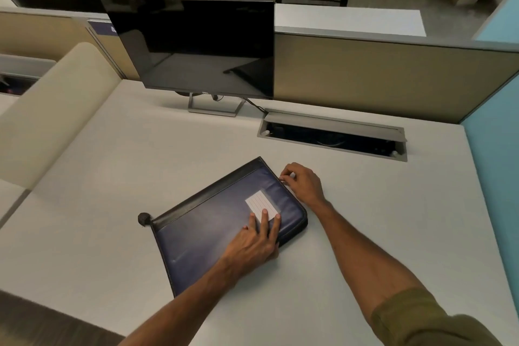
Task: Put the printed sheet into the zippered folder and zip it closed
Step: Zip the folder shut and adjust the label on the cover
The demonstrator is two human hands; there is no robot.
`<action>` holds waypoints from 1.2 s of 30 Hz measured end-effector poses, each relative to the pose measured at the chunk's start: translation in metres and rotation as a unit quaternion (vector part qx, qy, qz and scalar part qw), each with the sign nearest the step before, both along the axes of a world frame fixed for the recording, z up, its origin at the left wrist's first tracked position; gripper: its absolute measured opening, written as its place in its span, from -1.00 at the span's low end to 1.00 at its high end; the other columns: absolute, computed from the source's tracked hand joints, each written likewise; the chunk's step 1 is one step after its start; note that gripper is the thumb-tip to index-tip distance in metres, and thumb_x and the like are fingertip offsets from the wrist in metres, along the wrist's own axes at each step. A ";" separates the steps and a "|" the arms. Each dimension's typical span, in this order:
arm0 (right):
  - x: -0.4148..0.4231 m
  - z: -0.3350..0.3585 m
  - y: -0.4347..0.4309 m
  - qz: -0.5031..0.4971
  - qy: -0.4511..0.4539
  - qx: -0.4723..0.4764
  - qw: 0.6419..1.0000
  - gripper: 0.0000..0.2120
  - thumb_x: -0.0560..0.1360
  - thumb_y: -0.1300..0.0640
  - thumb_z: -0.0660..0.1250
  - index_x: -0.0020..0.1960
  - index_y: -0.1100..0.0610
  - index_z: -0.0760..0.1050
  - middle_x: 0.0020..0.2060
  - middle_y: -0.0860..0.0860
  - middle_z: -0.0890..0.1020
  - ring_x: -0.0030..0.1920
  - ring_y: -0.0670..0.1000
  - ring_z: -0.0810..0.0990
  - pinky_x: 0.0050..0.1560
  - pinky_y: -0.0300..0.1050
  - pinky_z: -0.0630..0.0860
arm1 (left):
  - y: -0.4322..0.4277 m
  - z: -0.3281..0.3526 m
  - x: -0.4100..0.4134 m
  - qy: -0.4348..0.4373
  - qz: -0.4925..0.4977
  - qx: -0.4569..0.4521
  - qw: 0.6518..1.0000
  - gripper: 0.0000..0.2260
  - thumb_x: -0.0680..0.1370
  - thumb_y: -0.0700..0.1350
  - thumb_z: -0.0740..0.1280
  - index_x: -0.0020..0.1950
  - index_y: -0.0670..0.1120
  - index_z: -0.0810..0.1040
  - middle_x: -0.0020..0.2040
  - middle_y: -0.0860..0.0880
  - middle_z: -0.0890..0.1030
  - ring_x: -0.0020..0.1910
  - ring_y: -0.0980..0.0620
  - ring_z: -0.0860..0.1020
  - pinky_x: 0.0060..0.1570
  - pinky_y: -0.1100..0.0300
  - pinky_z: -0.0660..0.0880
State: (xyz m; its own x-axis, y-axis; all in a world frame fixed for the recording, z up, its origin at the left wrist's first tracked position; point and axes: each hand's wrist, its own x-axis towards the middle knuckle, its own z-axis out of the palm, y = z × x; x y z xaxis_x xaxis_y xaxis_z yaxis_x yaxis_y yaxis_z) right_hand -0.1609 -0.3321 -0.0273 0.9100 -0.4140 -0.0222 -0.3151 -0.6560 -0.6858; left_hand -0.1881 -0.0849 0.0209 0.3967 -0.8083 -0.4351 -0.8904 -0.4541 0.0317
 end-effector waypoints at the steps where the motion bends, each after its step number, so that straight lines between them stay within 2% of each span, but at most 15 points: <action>1: 0.008 -0.001 0.001 0.000 -0.002 -0.005 1.000 -0.91 0.60 0.01 0.43 -0.07 -0.05 0.58 -0.08 -0.18 0.66 -0.12 -0.08 0.62 -0.12 -0.11 0.56 | -0.001 0.002 0.002 0.011 0.005 0.000 1.000 -0.38 0.79 0.15 -0.10 0.72 -0.23 -0.07 0.59 -0.52 0.22 0.42 -0.67 0.37 0.18 -0.44 0.57; 3: 0.023 -0.005 0.005 -0.007 -0.006 -0.024 1.000 -0.92 0.60 0.01 0.42 -0.07 -0.06 0.57 -0.08 -0.17 0.65 -0.12 -0.07 0.62 -0.13 -0.11 0.54 | -0.003 0.001 0.008 0.037 0.025 0.034 0.998 -0.40 0.79 0.11 -0.10 0.66 -0.28 0.23 0.44 -0.52 0.46 0.20 -0.64 0.56 -0.18 -0.34 0.67; 5: 0.036 -0.008 0.007 -0.014 -0.010 -0.041 0.999 -0.91 0.59 0.00 0.41 -0.08 -0.06 0.56 -0.10 -0.17 0.63 -0.13 -0.05 0.62 -0.13 -0.09 0.56 | -0.002 -0.007 0.011 -0.017 -0.014 0.033 0.999 -0.42 0.78 0.06 -0.12 0.55 -0.27 0.44 0.29 -0.48 0.60 0.03 -0.59 0.65 -0.41 -0.24 0.64; 8: 0.055 -0.010 0.009 -0.018 -0.016 -0.067 0.997 -0.90 0.61 0.00 0.39 -0.09 -0.05 0.56 -0.11 -0.15 0.62 -0.16 -0.04 0.60 -0.17 -0.12 0.51 | -0.001 -0.010 0.011 -0.099 -0.091 0.023 0.991 -0.45 0.73 0.03 -0.02 0.47 -0.24 0.57 0.22 -0.44 0.66 -0.05 -0.56 0.68 -0.49 -0.16 0.61; 10: 0.066 -0.009 0.012 -0.026 -0.021 -0.080 0.996 -0.90 0.61 0.01 0.38 -0.09 -0.04 0.56 -0.11 -0.14 0.62 -0.17 -0.03 0.59 -0.19 -0.13 0.47 | -0.001 -0.010 0.012 -0.098 -0.104 0.016 0.990 -0.44 0.70 0.06 0.00 0.46 -0.23 0.59 0.21 -0.43 0.67 -0.06 -0.54 0.69 -0.51 -0.13 0.61; 14: 0.085 -0.011 0.018 -0.037 -0.019 -0.095 0.995 -0.89 0.62 0.06 0.35 -0.09 -0.03 0.55 -0.11 -0.12 0.62 -0.18 0.02 0.61 -0.19 -0.07 0.57 | -0.001 -0.011 0.017 -0.095 -0.108 0.009 0.990 -0.42 0.71 0.10 -0.01 0.47 -0.21 0.57 0.22 -0.41 0.67 -0.05 -0.51 0.70 -0.51 -0.09 0.61; 16: 0.088 -0.011 0.024 -0.050 -0.022 -0.094 0.994 -0.89 0.63 0.08 0.34 -0.07 0.00 0.56 -0.10 -0.09 0.62 -0.18 0.04 0.61 -0.21 -0.09 0.52 | 0.000 -0.013 0.018 -0.092 -0.104 0.010 0.990 -0.41 0.71 0.10 -0.03 0.49 -0.21 0.56 0.24 -0.41 0.66 -0.03 -0.53 0.69 -0.50 -0.10 0.61; 18: 0.087 -0.013 0.027 -0.063 -0.025 -0.088 0.994 -0.89 0.65 0.09 0.34 -0.05 0.03 0.58 -0.08 -0.05 0.63 -0.17 0.06 0.62 -0.21 -0.10 0.47 | 0.000 -0.015 0.018 -0.060 -0.088 0.012 0.994 -0.38 0.72 0.13 -0.07 0.55 -0.22 0.48 0.30 -0.44 0.62 0.04 -0.57 0.67 -0.45 -0.15 0.64; 20: 0.083 -0.013 0.029 -0.073 -0.018 -0.074 0.994 -0.90 0.65 0.09 0.32 -0.01 0.03 0.59 -0.04 -0.03 0.63 -0.12 0.10 0.64 -0.18 -0.04 0.56 | -0.001 -0.012 0.014 -0.029 -0.071 0.000 0.997 -0.34 0.73 0.17 -0.13 0.65 -0.24 0.28 0.44 -0.49 0.48 0.20 -0.64 0.57 -0.28 -0.26 0.68; 23: 0.072 -0.011 0.031 -0.084 -0.011 -0.052 0.995 -0.81 0.68 0.14 0.28 0.24 0.03 0.60 0.16 0.01 0.64 0.03 0.16 0.68 -0.03 0.08 0.64 | 0.000 -0.009 0.010 0.003 -0.043 -0.021 0.999 -0.34 0.76 0.20 -0.11 0.73 -0.22 -0.03 0.61 -0.49 0.21 0.44 -0.67 0.35 0.02 -0.37 0.63; 25: 0.058 -0.008 0.033 -0.091 -0.014 -0.043 0.995 -0.74 0.68 0.16 0.28 0.34 0.04 0.57 0.24 0.02 0.63 0.09 0.15 0.68 0.01 0.08 0.64 | 0.000 -0.009 0.008 0.009 -0.020 -0.029 0.999 -0.33 0.76 0.21 -0.05 0.73 -0.19 -0.06 0.64 -0.46 0.17 0.48 -0.65 0.31 0.06 -0.36 0.62; 30: 0.005 -0.009 0.040 -0.124 -0.005 -0.027 0.992 -0.78 0.67 0.11 0.32 0.29 0.03 0.58 0.22 0.01 0.61 0.11 0.12 0.67 0.04 0.11 0.66 | 0.009 -0.016 0.000 -0.006 0.001 -0.032 0.999 -0.32 0.75 0.26 -0.04 0.75 -0.11 -0.07 0.69 -0.36 0.13 0.57 -0.55 0.25 0.21 -0.30 0.58; 32: -0.018 -0.007 0.044 -0.144 0.000 -0.024 0.989 -0.80 0.67 0.11 0.32 0.28 0.02 0.59 0.21 0.01 0.61 0.13 0.11 0.66 0.06 0.10 0.64 | 0.013 -0.014 -0.003 -0.004 0.015 -0.033 0.999 -0.32 0.75 0.28 -0.04 0.75 -0.07 -0.09 0.71 -0.31 0.09 0.62 -0.49 0.19 0.37 -0.28 0.49; 36: -0.061 -0.001 0.061 -0.207 0.005 -0.011 0.978 -0.81 0.67 0.13 0.32 0.24 0.04 0.62 0.16 0.02 0.63 0.14 0.09 0.63 0.05 0.07 0.62 | 0.032 -0.021 -0.005 -0.021 0.026 -0.085 0.996 -0.40 0.76 0.23 -0.02 0.76 0.02 -0.02 0.73 -0.18 0.15 0.66 -0.33 0.22 0.59 -0.22 0.29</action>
State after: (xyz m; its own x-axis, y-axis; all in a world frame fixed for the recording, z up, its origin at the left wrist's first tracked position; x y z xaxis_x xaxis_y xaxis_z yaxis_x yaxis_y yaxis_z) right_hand -0.2219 -0.2713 -0.0288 0.6641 -0.7474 -0.0167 -0.5633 -0.4856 -0.6685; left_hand -0.1932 -0.0531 -0.0005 0.4555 -0.8466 -0.2753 -0.8676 -0.4914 0.0758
